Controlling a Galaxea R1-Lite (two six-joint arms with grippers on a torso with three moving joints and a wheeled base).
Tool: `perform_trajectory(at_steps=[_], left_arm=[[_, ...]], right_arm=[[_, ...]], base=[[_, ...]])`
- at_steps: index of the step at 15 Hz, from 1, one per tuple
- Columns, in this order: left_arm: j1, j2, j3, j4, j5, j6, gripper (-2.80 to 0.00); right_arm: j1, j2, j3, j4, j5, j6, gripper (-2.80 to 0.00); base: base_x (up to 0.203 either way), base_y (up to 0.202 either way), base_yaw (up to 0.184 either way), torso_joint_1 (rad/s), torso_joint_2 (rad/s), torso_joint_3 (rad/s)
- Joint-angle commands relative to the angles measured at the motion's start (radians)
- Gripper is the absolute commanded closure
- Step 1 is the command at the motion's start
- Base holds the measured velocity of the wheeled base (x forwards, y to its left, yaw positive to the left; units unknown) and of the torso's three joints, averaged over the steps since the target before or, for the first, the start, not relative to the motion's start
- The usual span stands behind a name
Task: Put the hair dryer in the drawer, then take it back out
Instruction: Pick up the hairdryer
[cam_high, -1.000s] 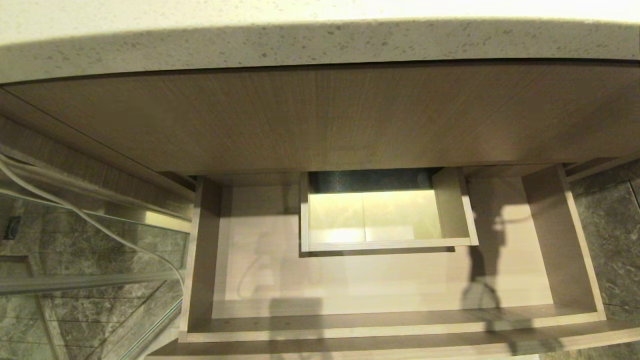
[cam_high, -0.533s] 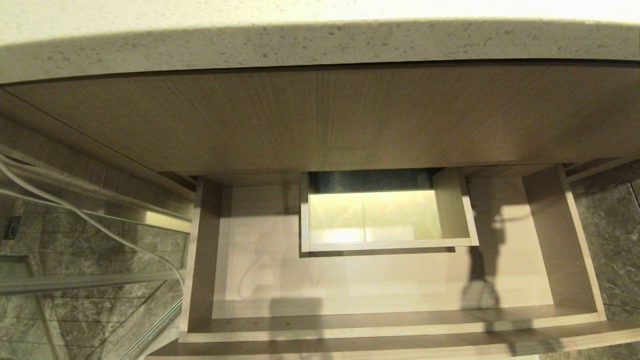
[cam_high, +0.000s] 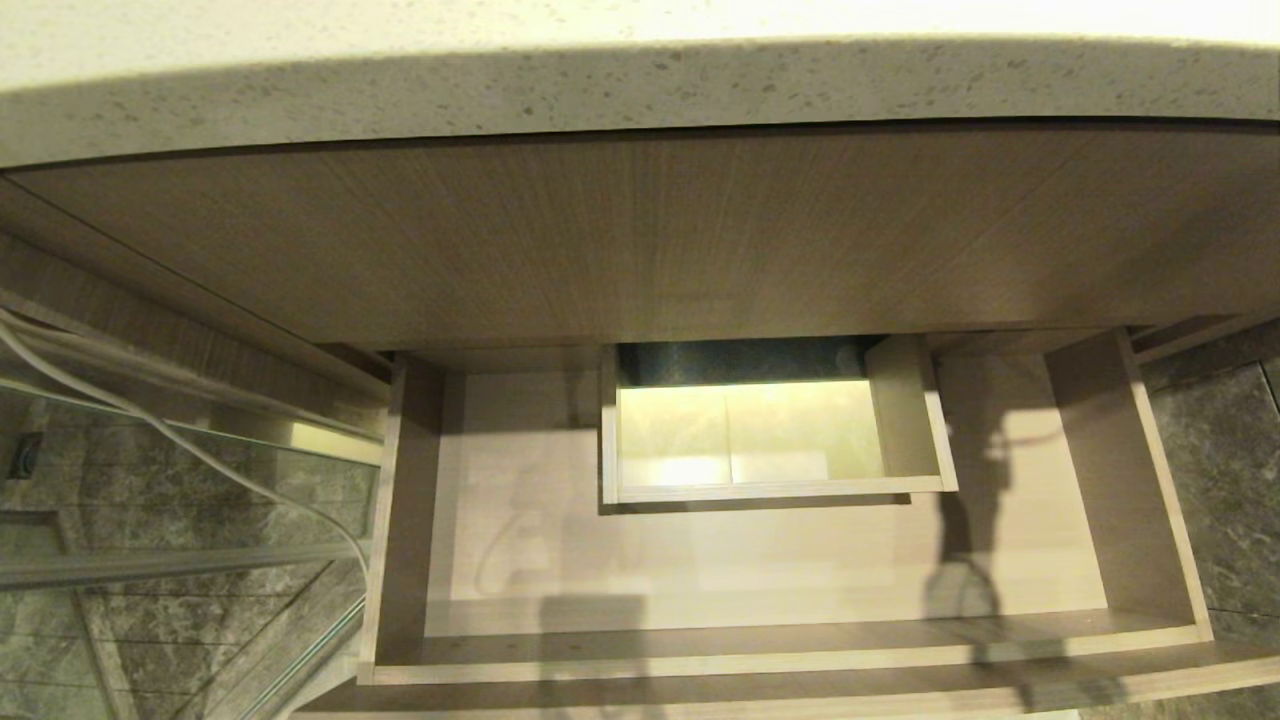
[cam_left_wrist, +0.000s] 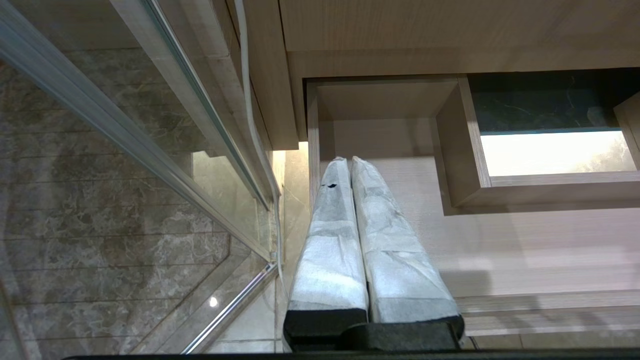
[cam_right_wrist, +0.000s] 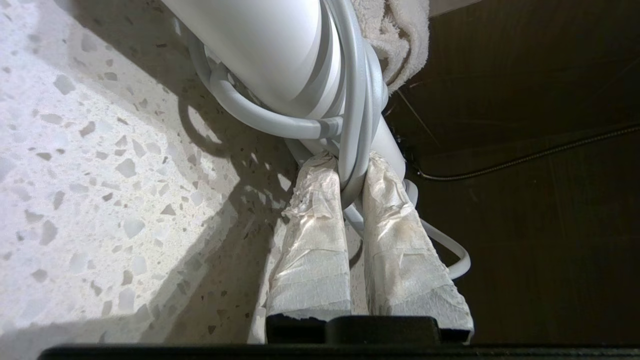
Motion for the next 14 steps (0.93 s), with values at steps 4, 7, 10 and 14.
perform_trajectory(at_steps=[4,7,10,14], left_arm=[[0.0,0.0,0.04,-0.001,0.0,-0.001,0.0],[0.0,0.0,0.04,-0.002,0.0,-0.001,0.0],[0.0,0.0,0.04,-0.002,0.0,-0.001,0.0],[0.0,0.0,0.04,-0.002,0.0,0.0,0.0]], right_arm=[[0.013,-0.063,0.008,0.005,0.005,-0.007,0.0],[0.023,-0.112,0.031,0.018,0.007,-0.016,0.0],[0.031,-0.156,0.05,0.025,0.03,-0.022,0.0],[0.031,-0.248,0.118,0.026,0.071,-0.052,0.0]], base=[[0.0,0.0,0.0,0.0,0.0,0.0],[0.0,0.0,0.0,0.0,0.0,0.0],[0.0,0.0,0.0,0.0,0.0,0.0],[0.0,0.0,0.0,0.0,0.0,0.0]])
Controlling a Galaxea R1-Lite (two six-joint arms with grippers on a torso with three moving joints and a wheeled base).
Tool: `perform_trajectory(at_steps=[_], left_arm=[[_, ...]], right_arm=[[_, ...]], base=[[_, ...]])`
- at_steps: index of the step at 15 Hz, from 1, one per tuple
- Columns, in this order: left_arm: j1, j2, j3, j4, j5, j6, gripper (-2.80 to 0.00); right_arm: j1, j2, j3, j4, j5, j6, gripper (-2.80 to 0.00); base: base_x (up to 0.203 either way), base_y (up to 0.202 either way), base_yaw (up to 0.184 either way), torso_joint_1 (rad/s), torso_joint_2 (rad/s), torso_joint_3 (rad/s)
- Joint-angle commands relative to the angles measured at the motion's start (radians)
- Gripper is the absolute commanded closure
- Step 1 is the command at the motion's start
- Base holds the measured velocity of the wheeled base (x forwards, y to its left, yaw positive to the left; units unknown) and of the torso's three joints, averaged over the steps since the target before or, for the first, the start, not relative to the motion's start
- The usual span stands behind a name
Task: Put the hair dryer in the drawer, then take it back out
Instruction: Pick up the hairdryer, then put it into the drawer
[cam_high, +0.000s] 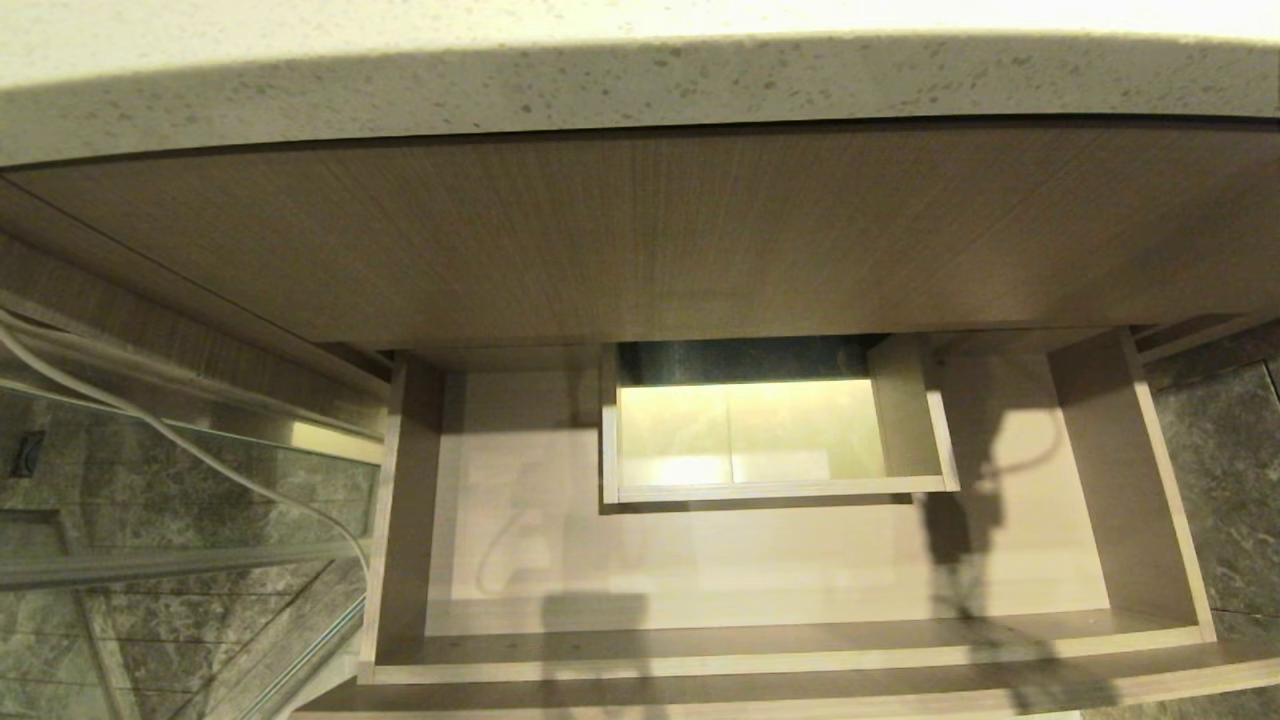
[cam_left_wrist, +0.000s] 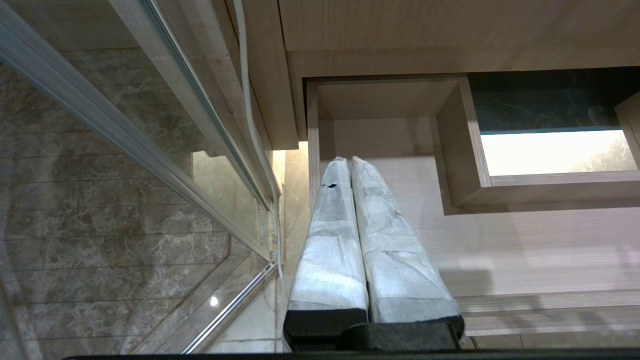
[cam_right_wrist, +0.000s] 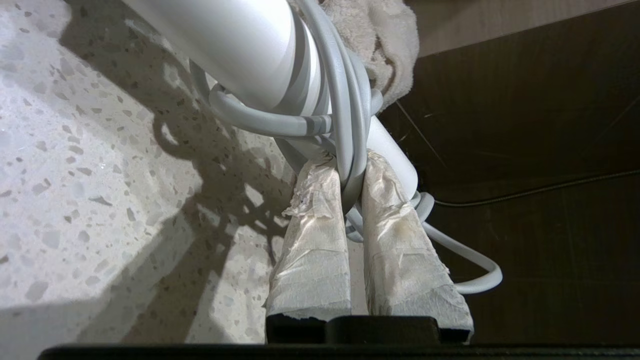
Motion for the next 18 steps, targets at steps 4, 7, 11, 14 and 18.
perform_trajectory(at_steps=[4,7,11,14,18], left_arm=[[0.0,0.0,0.04,-0.001,0.0,0.0,0.0],[0.0,0.0,0.04,-0.001,0.0,-0.001,0.0],[0.0,0.0,0.04,-0.001,0.0,0.0,0.0],[0.0,0.0,0.04,-0.001,0.0,0.0,0.0],[0.0,0.0,0.04,-0.001,0.0,-0.001,0.0]], right_arm=[[0.0,-0.138,0.056,-0.002,0.005,-0.038,0.0],[0.0,-0.182,0.072,-0.003,0.031,-0.044,0.0],[0.0,-0.244,0.101,-0.001,0.034,-0.045,0.0],[0.0,-0.307,0.136,-0.001,0.033,-0.067,0.0],[0.0,-0.382,0.183,-0.001,0.033,-0.076,0.0]], base=[[0.0,0.0,0.0,0.0,0.0,0.0],[0.0,0.0,0.0,0.0,0.0,0.0],[0.0,0.0,0.0,0.0,0.0,0.0],[0.0,0.0,0.0,0.0,0.0,0.0],[0.0,0.0,0.0,0.0,0.0,0.0]])
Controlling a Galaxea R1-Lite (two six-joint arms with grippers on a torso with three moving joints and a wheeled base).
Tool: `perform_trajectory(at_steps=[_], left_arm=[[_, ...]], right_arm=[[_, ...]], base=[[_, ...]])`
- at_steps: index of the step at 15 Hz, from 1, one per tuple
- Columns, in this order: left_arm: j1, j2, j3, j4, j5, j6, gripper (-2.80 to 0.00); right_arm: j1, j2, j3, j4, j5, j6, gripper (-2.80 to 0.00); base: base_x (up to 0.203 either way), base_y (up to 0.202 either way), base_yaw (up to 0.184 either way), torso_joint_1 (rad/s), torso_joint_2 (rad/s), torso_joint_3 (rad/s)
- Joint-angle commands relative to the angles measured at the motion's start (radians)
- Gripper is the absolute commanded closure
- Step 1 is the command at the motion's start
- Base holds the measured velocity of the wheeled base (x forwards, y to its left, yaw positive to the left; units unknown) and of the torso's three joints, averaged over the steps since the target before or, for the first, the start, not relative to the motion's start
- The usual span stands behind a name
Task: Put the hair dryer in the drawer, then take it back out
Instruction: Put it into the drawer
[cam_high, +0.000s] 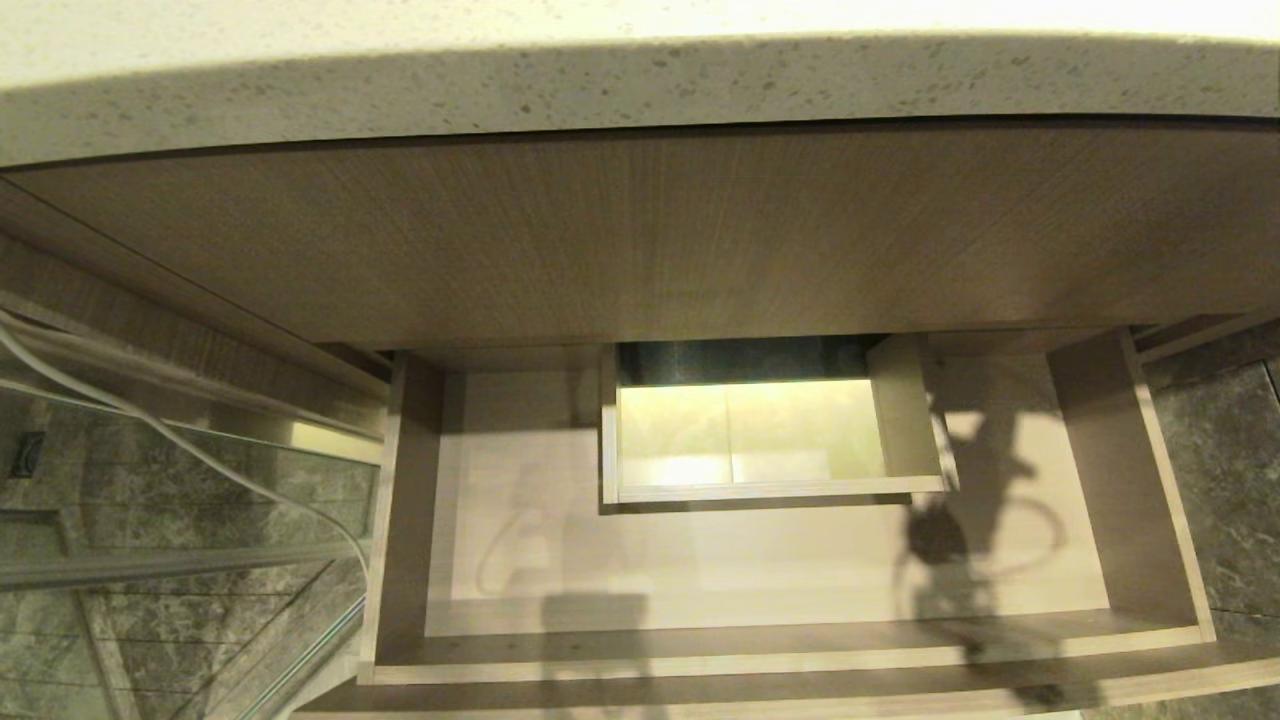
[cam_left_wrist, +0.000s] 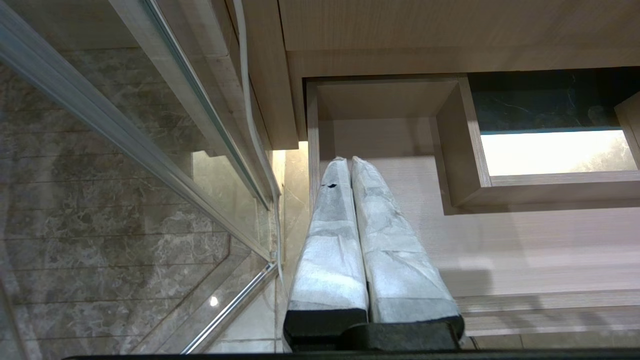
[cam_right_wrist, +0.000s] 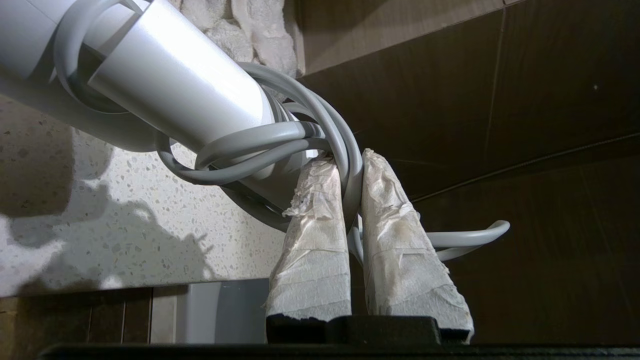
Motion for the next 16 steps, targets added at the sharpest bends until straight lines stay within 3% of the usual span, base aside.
perform_trajectory(at_steps=[1,11,16], left_arm=[[0.0,0.0,0.04,-0.001,0.0,0.0,0.0],[0.0,0.0,0.04,-0.001,0.0,-0.001,0.0],[0.0,0.0,0.04,-0.002,0.0,-0.001,0.0]], right_arm=[[-0.001,-0.065,0.027,0.0,-0.002,-0.008,0.0],[-0.005,-0.285,0.148,0.054,-0.007,-0.098,0.0],[-0.03,-0.406,0.196,0.196,-0.006,-0.115,0.0]], base=[[0.0,0.0,0.0,0.0,0.0,0.0],[0.0,0.0,0.0,0.0,0.0,0.0],[0.0,0.0,0.0,0.0,0.0,0.0]])
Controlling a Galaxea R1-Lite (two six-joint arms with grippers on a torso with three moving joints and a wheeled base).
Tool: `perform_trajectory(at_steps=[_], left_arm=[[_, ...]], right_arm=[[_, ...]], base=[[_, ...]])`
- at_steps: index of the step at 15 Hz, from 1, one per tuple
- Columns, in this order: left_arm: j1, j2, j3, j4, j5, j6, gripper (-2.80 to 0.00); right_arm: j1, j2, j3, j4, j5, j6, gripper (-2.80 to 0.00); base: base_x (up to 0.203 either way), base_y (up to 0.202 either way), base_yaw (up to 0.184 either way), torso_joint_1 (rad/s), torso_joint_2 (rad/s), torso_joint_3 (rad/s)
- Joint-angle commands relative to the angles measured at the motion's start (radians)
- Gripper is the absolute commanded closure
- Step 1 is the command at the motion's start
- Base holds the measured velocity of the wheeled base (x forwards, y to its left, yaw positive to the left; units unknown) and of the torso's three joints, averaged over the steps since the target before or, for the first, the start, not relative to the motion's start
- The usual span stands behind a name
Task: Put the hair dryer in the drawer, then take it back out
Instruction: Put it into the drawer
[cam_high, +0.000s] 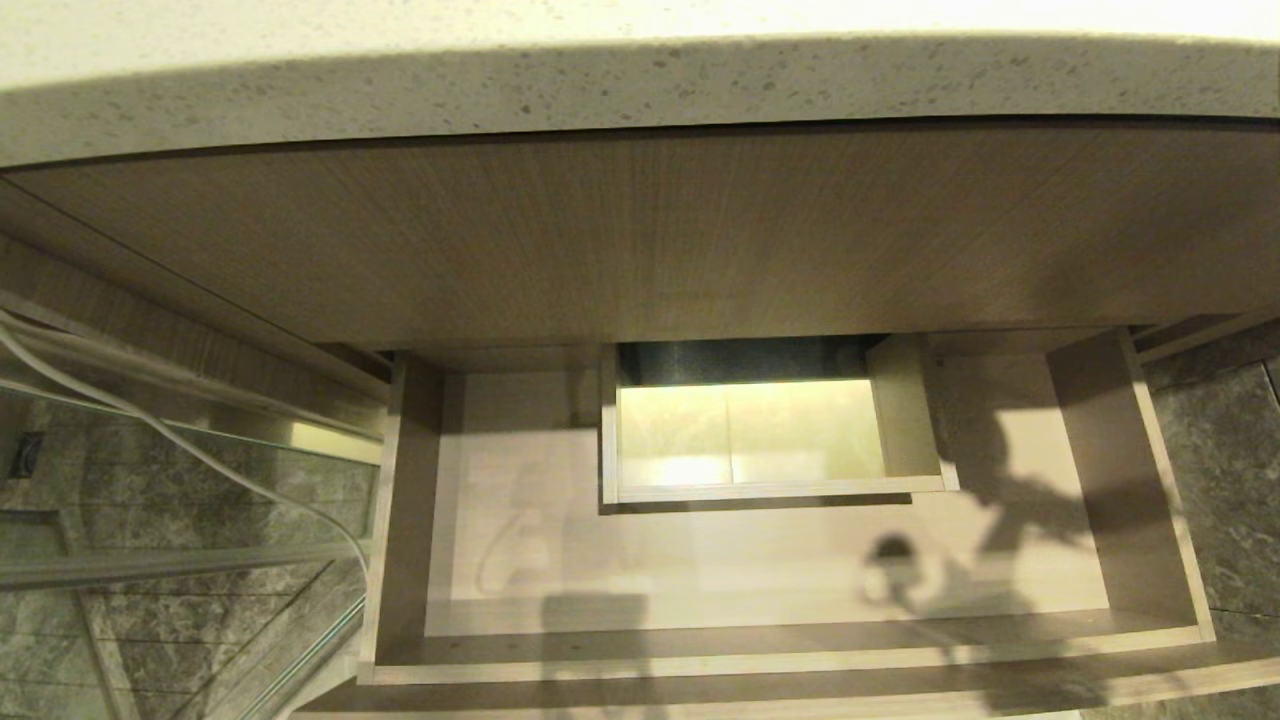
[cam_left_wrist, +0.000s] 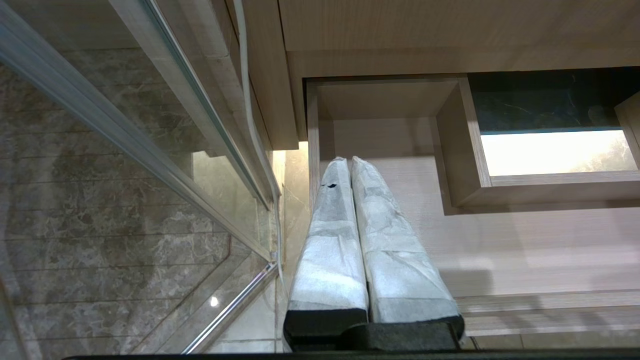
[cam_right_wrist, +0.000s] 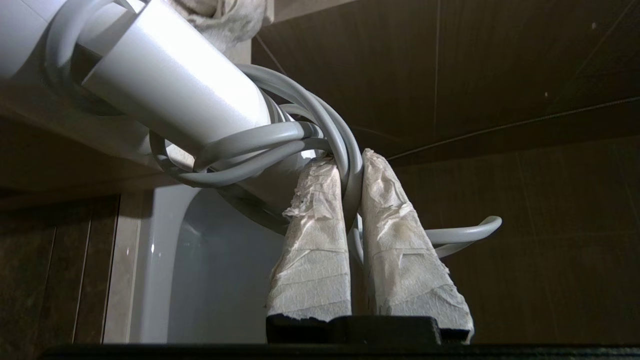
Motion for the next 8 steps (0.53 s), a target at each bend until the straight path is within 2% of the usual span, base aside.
perform_trajectory(at_steps=[1,8], left_arm=[[0.0,0.0,0.04,-0.001,0.0,0.0,0.0],[0.0,0.0,0.04,-0.002,0.0,0.0,0.0]], right_arm=[[-0.015,-0.08,0.029,0.061,-0.004,-0.006,0.0],[-0.046,-0.201,0.165,0.24,-0.012,-0.003,0.0]], base=[[0.0,0.0,0.0,0.0,0.0,0.0],[0.0,0.0,0.0,0.0,0.0,0.0]])
